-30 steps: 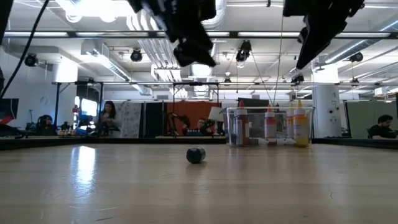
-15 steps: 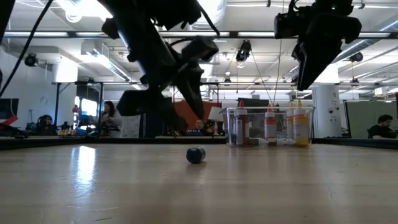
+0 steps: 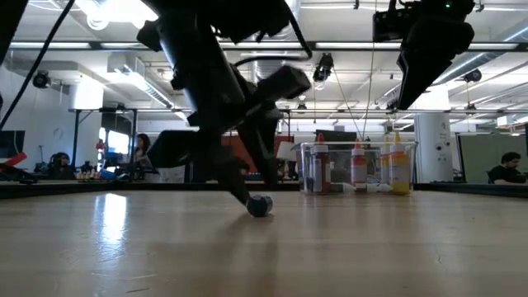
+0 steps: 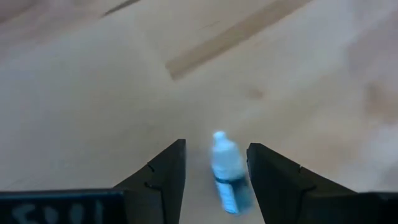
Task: Pick & Place food coloring
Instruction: Put the small green food coloring bottle into the transparent bin
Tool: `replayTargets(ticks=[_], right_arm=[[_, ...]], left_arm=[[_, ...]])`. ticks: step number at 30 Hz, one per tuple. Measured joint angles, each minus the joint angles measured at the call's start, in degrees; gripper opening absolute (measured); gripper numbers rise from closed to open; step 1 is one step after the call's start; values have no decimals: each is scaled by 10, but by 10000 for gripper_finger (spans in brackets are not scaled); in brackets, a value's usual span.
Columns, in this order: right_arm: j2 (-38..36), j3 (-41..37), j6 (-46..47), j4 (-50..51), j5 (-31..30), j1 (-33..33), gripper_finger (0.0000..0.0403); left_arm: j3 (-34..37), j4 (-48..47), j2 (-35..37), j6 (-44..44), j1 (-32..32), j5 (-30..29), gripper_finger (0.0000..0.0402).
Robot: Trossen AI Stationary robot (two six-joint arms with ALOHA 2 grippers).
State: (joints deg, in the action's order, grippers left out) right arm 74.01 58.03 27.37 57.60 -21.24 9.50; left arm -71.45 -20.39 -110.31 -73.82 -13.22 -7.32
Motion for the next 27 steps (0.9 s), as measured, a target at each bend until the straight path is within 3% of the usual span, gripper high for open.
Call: replayTargets(ticks=[7,12,27], right_arm=[[-8,-2,1,5,-15,0,123],[-9,-4,1,5,-15,0,123],[-9,-5,6,4,-30,0,123]], left_arm=[[-30,-8,-33,2,-11,11,144],[-38,-23,-46,4,-9,55,136],[-37,-64,-45,46,-12,82,54]])
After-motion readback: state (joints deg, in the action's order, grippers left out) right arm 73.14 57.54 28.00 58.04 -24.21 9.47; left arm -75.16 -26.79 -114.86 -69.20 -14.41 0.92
